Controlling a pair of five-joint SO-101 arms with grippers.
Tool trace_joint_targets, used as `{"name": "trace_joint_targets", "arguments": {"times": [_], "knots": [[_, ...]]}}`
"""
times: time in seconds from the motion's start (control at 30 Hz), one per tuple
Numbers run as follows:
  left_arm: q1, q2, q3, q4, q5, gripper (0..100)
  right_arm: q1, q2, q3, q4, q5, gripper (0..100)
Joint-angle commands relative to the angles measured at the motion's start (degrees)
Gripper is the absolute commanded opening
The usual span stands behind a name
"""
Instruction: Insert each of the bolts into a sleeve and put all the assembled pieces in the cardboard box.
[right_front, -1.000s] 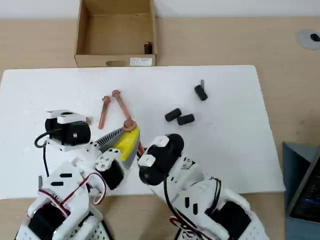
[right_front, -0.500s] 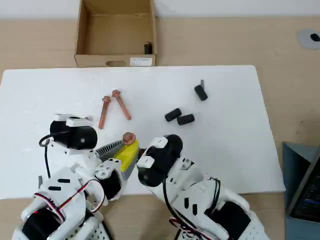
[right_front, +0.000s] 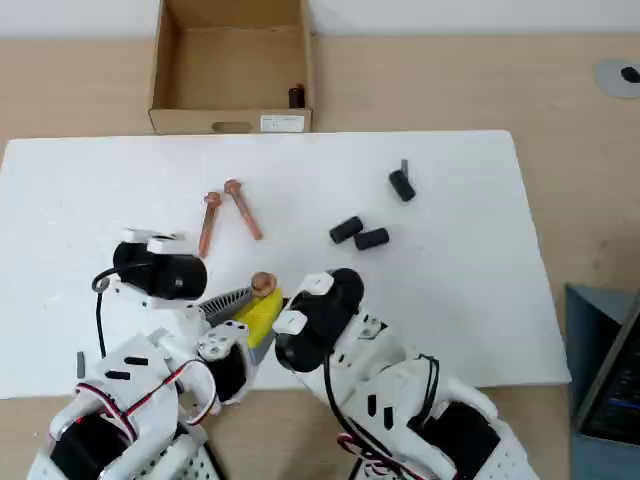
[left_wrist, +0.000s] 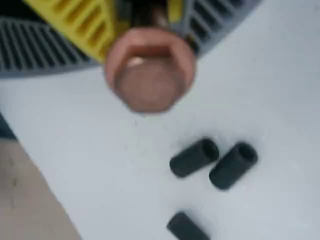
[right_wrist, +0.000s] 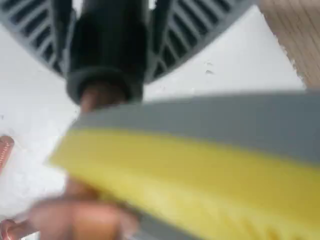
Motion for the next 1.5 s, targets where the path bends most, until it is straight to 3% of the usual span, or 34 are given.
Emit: {"name": "trace_joint_targets", "arguments": {"times": [0.0,0.13,0.33,0.7,0.97,1.07,1.13,1.3,1.47], "knots": [[0.0,-0.04,-0.44,3.78,-0.7,0,-0.13,-8.66,-1.1,-1.76,0.53,0.9],[0.0,-0.04,-1.58,6.33,-0.7,2,-0.13,-8.66,-1.1,-1.76,0.53,0.9],[-0.7,-0.04,-2.64,6.33,-0.35,19,-0.13,-8.66,-1.1,-1.76,0.53,0.9],[-1.49,-0.04,-6.07,6.24,-0.44,19,-0.13,-8.66,-1.1,-1.76,0.53,0.9],[-11.52,0.04,-12.22,6.15,-4.92,18,-0.13,-8.66,-0.75,-1.76,0.35,0.9],[-16.18,0.04,-13.89,5.89,-8.88,6,0.13,-8.48,-0.75,-1.76,0.26,0.9],[-19.43,0.04,-14.68,5.98,-12.4,0,2.07,-8.48,-0.75,-1.76,0.18,0.9],[-30.15,-0.04,-12.04,7.03,-16.88,0,8.4,-8.22,-1.1,-1.32,0.09,0.9],[-38.68,-0.04,-1.05,6.68,-16.97,0,15.08,-6.02,-2.33,-1.32,0.09,0.9]]}}
